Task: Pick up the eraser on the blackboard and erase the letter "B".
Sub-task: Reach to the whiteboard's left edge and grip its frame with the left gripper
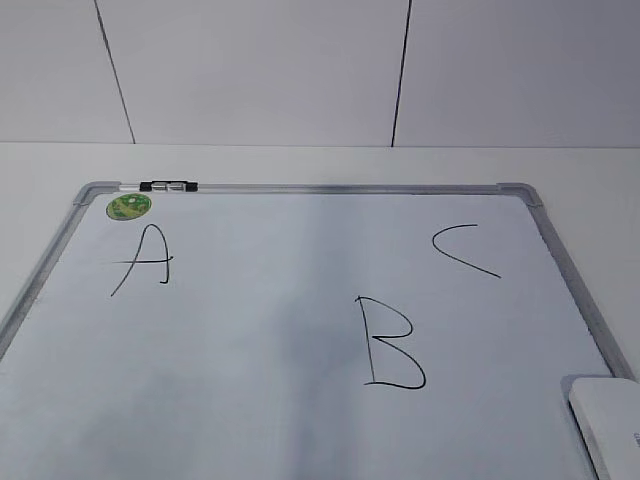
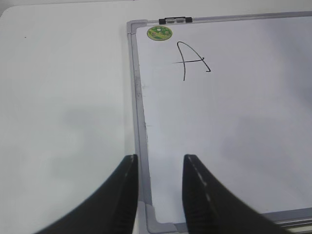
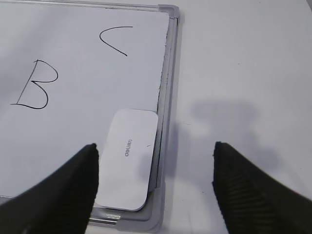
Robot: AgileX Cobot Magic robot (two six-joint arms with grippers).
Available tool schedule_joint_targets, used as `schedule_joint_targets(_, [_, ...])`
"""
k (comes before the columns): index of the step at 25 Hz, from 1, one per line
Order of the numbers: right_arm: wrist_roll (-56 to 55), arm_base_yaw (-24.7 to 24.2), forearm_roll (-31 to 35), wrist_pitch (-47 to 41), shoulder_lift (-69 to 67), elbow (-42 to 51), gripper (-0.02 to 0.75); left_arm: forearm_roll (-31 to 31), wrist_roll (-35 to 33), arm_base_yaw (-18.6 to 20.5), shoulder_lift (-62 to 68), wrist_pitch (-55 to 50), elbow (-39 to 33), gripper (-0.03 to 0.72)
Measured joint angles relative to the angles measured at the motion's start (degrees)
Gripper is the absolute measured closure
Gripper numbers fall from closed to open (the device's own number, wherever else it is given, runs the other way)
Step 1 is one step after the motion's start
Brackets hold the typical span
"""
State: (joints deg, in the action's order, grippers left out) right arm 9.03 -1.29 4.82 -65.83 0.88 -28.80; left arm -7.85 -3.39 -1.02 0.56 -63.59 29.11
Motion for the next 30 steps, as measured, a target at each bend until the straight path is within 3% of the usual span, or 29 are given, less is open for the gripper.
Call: schedule_joint_targets(30, [0.0,0.0,0.1,-0.3,0.0,0.0,0.163,-1.8,0.0,0.0,0.0,0.1,0.0,0.453])
